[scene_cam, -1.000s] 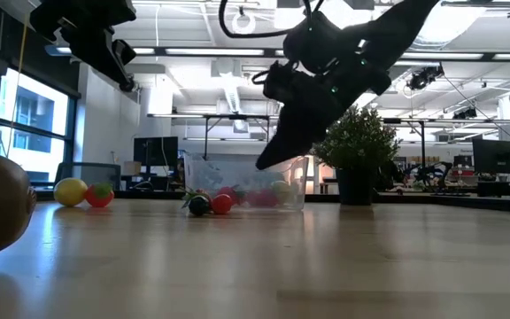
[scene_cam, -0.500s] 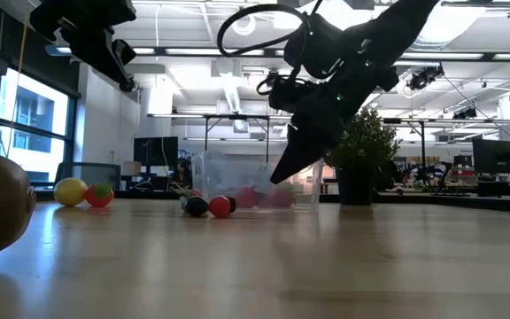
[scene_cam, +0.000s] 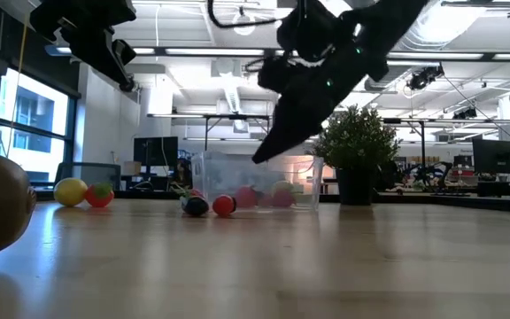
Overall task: Pick and placing Produce into tupperware
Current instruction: Adjust the transparent bin on the table
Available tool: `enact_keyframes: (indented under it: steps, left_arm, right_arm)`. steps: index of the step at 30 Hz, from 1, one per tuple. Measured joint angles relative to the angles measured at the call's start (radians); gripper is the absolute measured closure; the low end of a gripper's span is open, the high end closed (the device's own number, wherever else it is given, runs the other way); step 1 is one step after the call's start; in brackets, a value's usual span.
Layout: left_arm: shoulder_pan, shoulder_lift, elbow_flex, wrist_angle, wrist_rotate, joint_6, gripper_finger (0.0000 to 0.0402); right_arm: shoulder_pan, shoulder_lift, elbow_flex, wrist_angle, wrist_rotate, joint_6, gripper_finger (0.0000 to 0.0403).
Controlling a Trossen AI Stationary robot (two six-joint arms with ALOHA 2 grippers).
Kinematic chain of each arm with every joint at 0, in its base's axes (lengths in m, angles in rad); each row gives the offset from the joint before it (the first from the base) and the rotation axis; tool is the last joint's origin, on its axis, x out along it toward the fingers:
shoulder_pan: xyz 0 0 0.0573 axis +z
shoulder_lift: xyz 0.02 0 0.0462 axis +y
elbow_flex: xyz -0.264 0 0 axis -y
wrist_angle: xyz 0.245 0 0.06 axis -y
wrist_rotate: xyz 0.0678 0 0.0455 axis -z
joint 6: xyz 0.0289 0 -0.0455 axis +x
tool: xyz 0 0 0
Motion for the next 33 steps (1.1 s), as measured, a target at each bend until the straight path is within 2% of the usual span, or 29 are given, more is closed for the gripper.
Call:
enact_keyframes:
  steps: [2, 9, 15, 19, 26, 33]
  left_arm:
    - [0.000, 0.000, 0.000, 0.000, 0.000, 0.000, 0.0399]
    - [0.000, 0.000, 0.000, 0.000, 0.000, 0.000, 0.0399]
    - [0.000, 0.000, 0.000, 0.000, 0.000, 0.000, 0.0399]
    - [0.000, 0.000, 0.000, 0.000, 0.000, 0.000, 0.0399]
    - [0.000, 0.000, 0.000, 0.000, 0.000, 0.000, 0.0399]
    - [0.000, 0.000, 0.000, 0.000, 0.000, 0.000, 0.0399]
  right_arm:
    - [0.020, 0.000, 0.033, -0.035, 0.011, -0.067, 0.0396]
    - [0.075, 0.000, 0.085, -0.065, 0.191, -0.190, 0.0402]
    - [0.083, 0.040, 0.089, -0.078, 0.161, -0.189, 0.0402]
    - [0.089, 0.094, 0.141, -0.111, 0.167, -0.190, 0.0403]
    - [0.086, 0.179, 0.260, -0.234, 0.287, -0.198, 0.0403]
    - [0.097, 0.205, 0.268, -0.230, 0.296, -0.213, 0.0403]
